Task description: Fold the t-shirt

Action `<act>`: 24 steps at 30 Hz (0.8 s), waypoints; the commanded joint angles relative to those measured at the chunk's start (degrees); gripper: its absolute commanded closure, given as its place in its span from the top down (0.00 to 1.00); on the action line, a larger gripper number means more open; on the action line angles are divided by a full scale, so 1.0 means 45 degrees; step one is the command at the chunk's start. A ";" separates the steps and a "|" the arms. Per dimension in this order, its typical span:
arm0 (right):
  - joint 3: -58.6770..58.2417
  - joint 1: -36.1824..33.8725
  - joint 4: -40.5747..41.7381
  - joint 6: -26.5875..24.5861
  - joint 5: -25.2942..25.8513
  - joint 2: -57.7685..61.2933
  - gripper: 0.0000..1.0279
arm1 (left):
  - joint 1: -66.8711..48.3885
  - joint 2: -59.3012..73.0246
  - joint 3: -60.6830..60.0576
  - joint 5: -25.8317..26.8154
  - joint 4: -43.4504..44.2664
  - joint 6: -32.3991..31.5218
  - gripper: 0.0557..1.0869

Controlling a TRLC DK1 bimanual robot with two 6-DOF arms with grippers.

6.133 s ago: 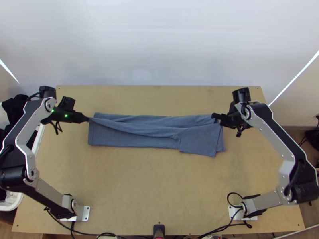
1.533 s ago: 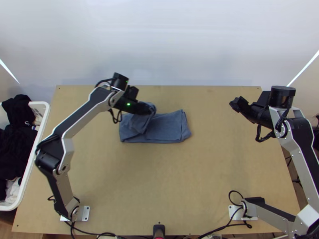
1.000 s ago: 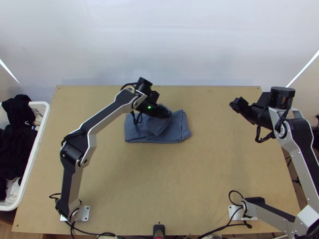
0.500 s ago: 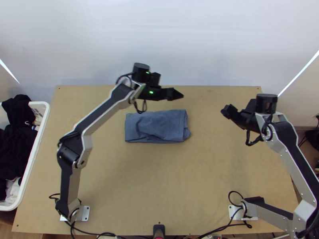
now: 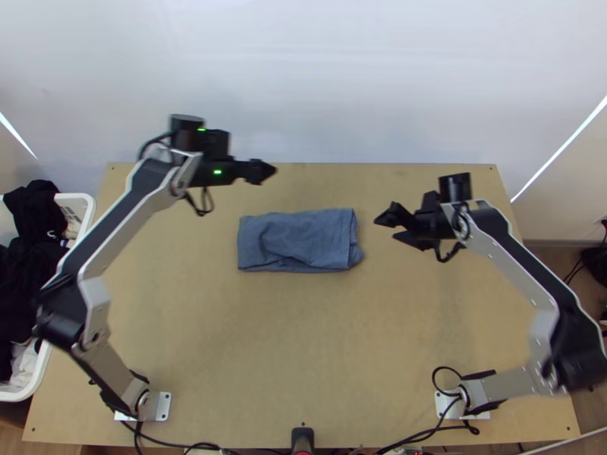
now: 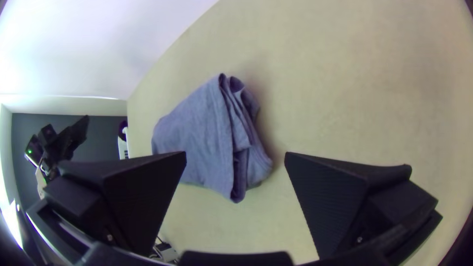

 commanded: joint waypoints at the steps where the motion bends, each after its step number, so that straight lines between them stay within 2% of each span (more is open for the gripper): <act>1: 0.0936 0.0176 0.0512 -0.0442 -0.1687 0.2912 0.94 | 0.1868 -0.2153 -0.1176 -0.0946 -0.0924 0.0982 0.96; 9: 0.1542 0.1309 0.0883 -0.1047 -0.1687 0.4787 0.96 | 0.3587 -0.3578 -0.1566 -0.0966 -0.1998 0.1255 0.96; 19: 0.2597 0.2227 0.1059 -0.0891 -0.1648 0.5744 0.91 | 0.3860 -0.4340 -0.1840 -0.1259 -0.2272 0.1314 0.96; 22: 0.2792 0.2520 0.1040 -0.0520 -0.1648 0.6037 0.81 | 0.4075 -0.4418 -0.1762 -0.1259 -0.2369 0.1372 0.96; 24: 0.2811 0.2696 0.1059 -0.0344 -0.1512 0.6037 0.63 | 0.4212 -0.4457 -0.1742 -0.1259 -0.2506 0.1431 0.96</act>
